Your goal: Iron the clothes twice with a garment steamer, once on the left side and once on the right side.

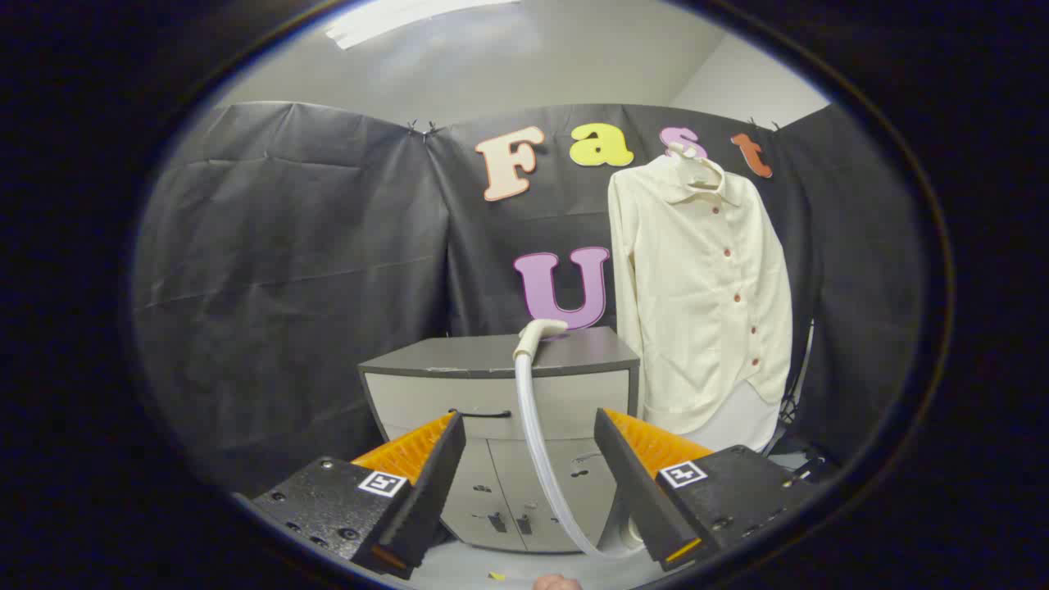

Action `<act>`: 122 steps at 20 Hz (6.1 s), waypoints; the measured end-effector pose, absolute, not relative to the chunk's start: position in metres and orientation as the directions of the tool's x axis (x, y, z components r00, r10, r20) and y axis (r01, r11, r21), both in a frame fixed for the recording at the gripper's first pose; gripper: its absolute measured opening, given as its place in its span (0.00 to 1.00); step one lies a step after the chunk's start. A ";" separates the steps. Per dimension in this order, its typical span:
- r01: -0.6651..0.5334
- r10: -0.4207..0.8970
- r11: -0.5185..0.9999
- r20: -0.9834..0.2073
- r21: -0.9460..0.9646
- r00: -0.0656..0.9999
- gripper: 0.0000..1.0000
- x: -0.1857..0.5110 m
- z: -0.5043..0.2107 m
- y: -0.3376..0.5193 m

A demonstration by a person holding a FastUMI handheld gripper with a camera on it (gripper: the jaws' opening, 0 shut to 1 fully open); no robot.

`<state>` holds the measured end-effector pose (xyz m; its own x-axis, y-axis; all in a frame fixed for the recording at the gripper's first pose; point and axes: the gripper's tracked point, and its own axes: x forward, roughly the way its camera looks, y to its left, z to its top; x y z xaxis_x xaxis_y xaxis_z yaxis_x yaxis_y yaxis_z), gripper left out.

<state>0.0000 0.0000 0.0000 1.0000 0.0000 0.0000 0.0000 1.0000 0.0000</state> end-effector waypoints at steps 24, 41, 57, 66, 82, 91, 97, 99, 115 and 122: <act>0.090 -0.088 0.991 0.019 -0.102 0.996 0.97 0.020 -0.013 0.004; -0.041 0.038 0.998 -0.064 -0.047 0.997 0.96 0.163 -0.004 0.002; 0.027 -0.054 0.996 -0.341 -0.082 0.939 0.98 0.368 0.002 -0.002; 0.029 -0.070 0.996 -0.496 -0.089 0.865 0.74 0.390 -0.022 -0.003; -0.035 0.034 0.999 -0.407 0.005 0.913 0.32 0.314 -0.006 0.005; -0.005 0.015 0.999 -0.297 0.034 0.955 0.31 0.187 0.062 -0.029; 0.030 -0.022 0.999 -0.194 0.037 0.981 0.31 0.093 0.113 -0.069; 0.040 -0.036 0.999 -0.160 0.024 0.987 0.31 0.069 0.127 -0.082; 0.116 -0.107 0.991 -0.126 0.063 0.986 0.31 0.109 0.156 -0.168; 0.170 -0.159 0.981 -0.120 0.095 0.980 0.31 0.177 0.160 -0.214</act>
